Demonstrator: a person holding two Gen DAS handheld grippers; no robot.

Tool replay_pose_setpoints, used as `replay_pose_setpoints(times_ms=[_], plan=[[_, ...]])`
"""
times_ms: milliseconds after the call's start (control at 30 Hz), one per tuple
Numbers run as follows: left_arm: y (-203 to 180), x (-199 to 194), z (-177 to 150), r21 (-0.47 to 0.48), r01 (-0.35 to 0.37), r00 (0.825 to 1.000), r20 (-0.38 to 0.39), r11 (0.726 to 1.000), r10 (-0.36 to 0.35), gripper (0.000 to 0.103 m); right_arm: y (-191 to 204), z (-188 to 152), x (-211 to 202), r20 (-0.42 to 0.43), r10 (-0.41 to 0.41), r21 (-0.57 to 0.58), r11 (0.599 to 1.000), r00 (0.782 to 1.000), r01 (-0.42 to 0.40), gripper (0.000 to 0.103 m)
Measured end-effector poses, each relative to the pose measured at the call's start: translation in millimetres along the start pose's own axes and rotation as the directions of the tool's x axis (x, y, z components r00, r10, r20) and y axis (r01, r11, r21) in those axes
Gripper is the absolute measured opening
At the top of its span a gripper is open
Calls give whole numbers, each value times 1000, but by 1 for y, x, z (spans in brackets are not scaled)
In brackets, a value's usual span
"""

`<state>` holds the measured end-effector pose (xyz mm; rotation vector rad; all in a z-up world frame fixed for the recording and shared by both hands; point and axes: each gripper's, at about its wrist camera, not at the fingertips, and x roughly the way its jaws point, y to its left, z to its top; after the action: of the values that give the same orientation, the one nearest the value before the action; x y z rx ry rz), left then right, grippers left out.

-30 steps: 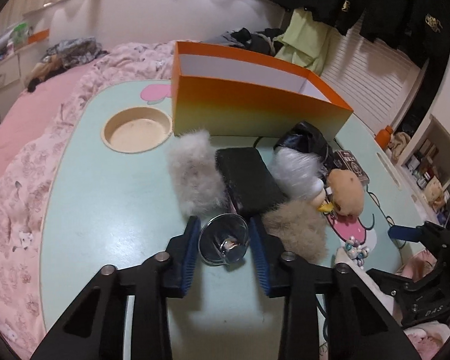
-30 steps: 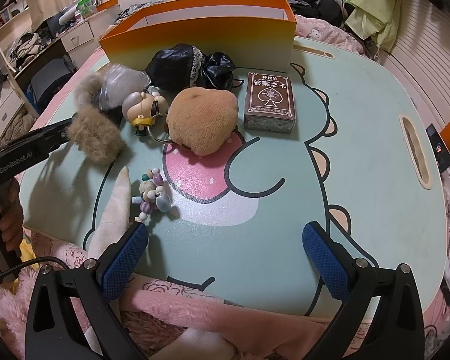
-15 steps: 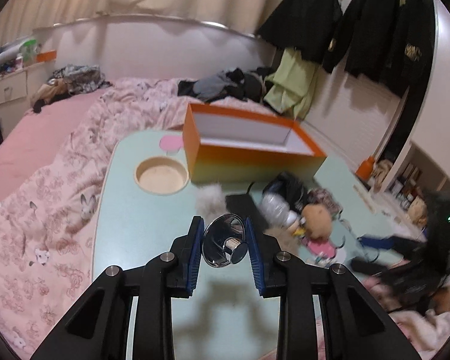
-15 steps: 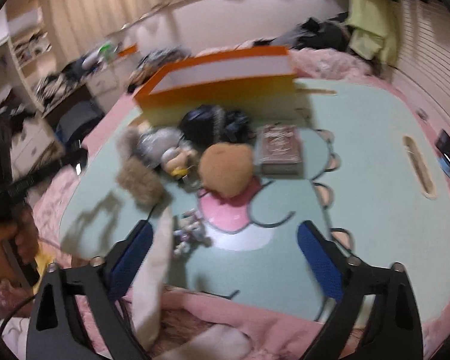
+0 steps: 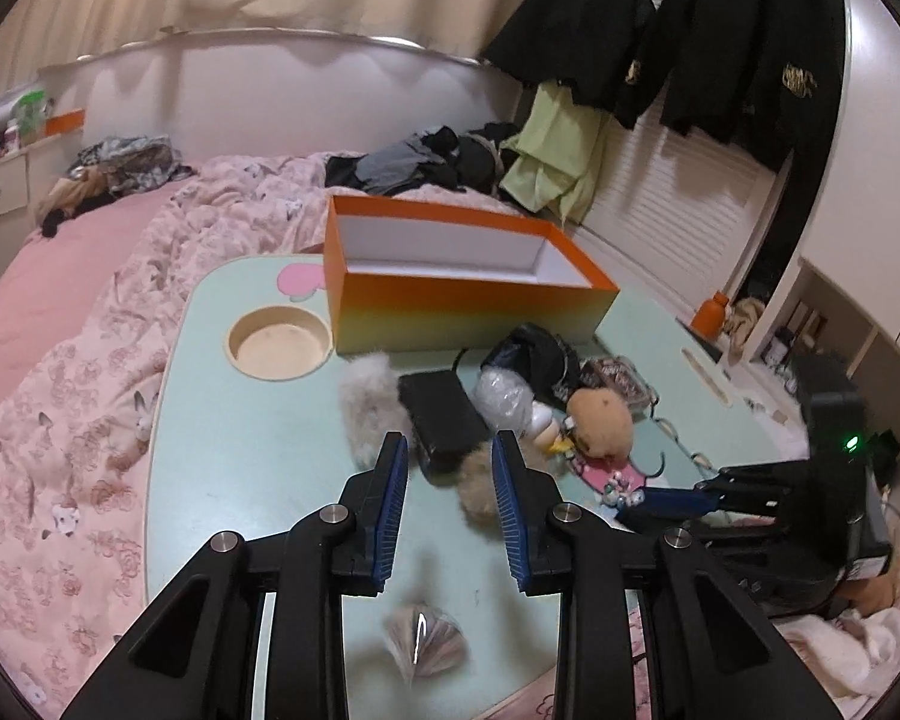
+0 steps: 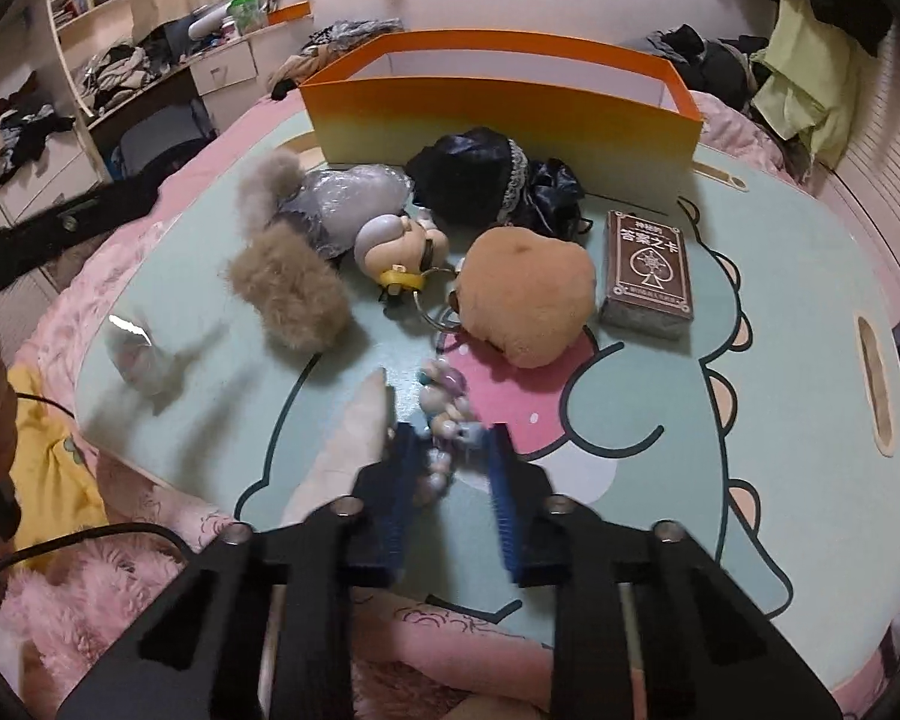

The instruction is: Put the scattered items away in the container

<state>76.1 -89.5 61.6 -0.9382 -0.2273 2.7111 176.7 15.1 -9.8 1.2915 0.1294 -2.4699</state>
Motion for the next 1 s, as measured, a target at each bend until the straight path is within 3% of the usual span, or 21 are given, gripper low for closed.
replay_pose_setpoints(times_ms=[67,167,267,300,367,467,533,633,700,733,800,900,933,1000], plan=[[4,-1,1,-2,1,1000,-22,1000,-1,28,-3,-3,-2,5,6,16,1000,1000,-6,19],[12,-12,0,20,-17,998,-64,1000,19,40,-6,-7,-7,23,12,38,999,1000,-13,18],[11,-29,-13,105,-38,993,-108,994,49,53,-9,-8,-15,64,27,57,998,998,-31,17],[9,-34,-22,138,-32,990,-130,990,50,53,-9,-6,-16,72,29,60,998,997,-34,16],[8,-42,-35,170,-27,986,-158,985,55,53,-11,-5,-18,88,41,76,996,995,-48,0],[18,-49,-49,167,38,972,-234,985,2,53,-13,-4,-17,90,61,85,994,994,-69,0],[28,-54,-57,179,119,939,-341,977,-52,53,-13,-3,-14,79,63,89,994,995,-70,0],[36,-71,-68,253,159,909,-416,954,-41,53,-14,-3,-11,61,76,97,992,995,-81,0],[48,-79,-81,236,210,877,-474,949,-76,53,-15,-2,-9,53,74,103,992,996,-79,1],[58,-77,-91,196,223,849,-521,955,-91,53,-14,-2,-9,52,69,102,992,996,-74,1],[67,-69,-112,178,198,812,-581,964,-59,50,-12,-1,-8,40,50,95,994,998,-54,3],[74,-35,-154,143,207,708,-705,968,-47,21,-7,0,-7,31,44,78,996,999,-46,17],[77,-22,-168,128,206,674,-737,970,-46,20,-5,0,-7,30,40,71,997,999,-42,17],[85,-4,-187,91,198,634,-771,976,-57,20,-4,-1,-7,28,29,61,998,999,-31,17]])
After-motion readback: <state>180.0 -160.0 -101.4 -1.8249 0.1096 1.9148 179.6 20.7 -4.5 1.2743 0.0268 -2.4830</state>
